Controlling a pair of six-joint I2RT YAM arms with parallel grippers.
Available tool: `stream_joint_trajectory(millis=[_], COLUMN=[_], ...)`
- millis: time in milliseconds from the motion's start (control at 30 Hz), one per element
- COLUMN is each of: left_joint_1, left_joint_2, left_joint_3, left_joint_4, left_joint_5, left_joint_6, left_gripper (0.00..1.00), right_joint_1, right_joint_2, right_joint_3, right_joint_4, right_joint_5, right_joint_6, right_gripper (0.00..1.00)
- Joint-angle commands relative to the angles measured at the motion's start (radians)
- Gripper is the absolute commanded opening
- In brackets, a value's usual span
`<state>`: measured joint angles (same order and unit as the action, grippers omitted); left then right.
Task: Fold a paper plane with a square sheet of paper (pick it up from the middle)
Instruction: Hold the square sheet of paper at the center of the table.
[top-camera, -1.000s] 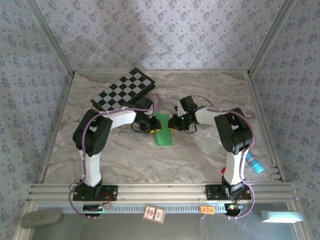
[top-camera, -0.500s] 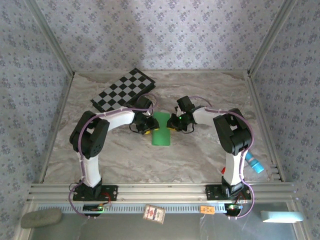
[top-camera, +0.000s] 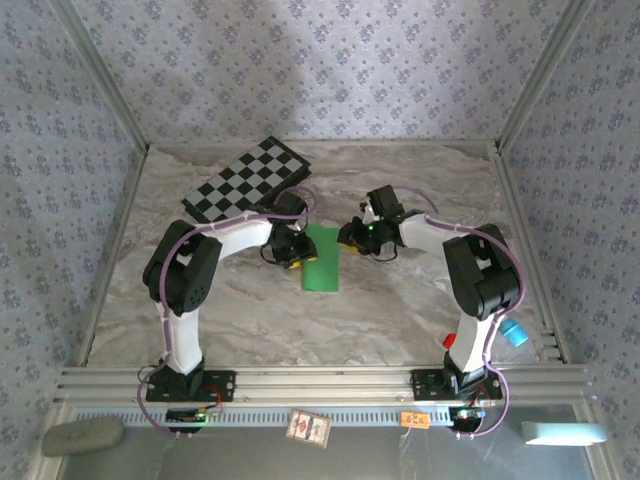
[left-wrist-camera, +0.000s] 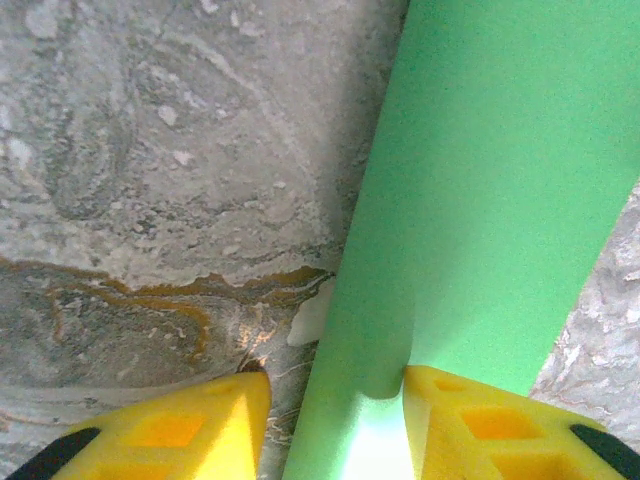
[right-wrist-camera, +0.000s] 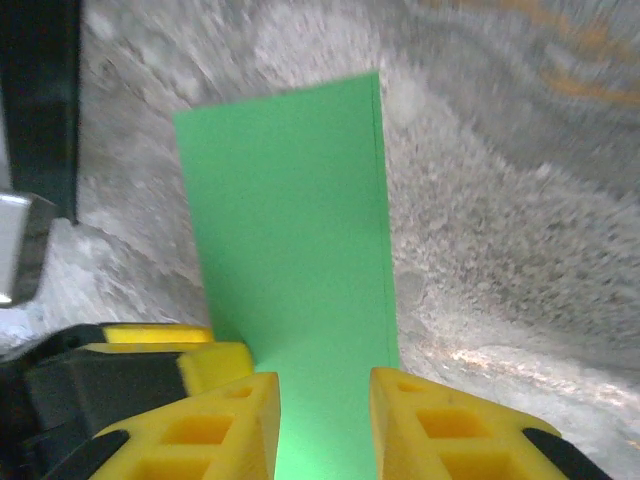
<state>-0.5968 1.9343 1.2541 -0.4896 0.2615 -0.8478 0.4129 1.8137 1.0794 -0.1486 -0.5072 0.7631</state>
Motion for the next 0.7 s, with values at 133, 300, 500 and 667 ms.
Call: stream_joint_trajectory(millis=[133, 300, 500, 667], left_joint_1=[-0.010, -0.020, -0.030, -0.033], left_joint_2=[0.069, 0.087, 0.105, 0.120], left_joint_3=[-0.018, -0.013, -0.006, 0.000], left_joint_4=[-0.087, -0.091, -0.087, -0.096], left_joint_5=[-0.055, -0.044, -0.019, -0.012], left_joint_6=[-0.040, -0.035, -0.015, -0.002], left_gripper=[0.42, 0.42, 0.43, 0.43], right_joint_1=[-0.020, -0.009, 0.010, 0.024], right_joint_2=[-0.007, 0.009, 0.031, 0.048], right_joint_3=[-0.024, -0.019, -0.006, 0.001], right_joint_4=[0.017, 0.017, 0.016, 0.017], right_joint_5=[0.012, 0.007, -0.004, -0.013], right_joint_6=[-0.006, -0.026, -0.048, -0.060], right_gripper=[0.31, 0.31, 0.31, 0.31])
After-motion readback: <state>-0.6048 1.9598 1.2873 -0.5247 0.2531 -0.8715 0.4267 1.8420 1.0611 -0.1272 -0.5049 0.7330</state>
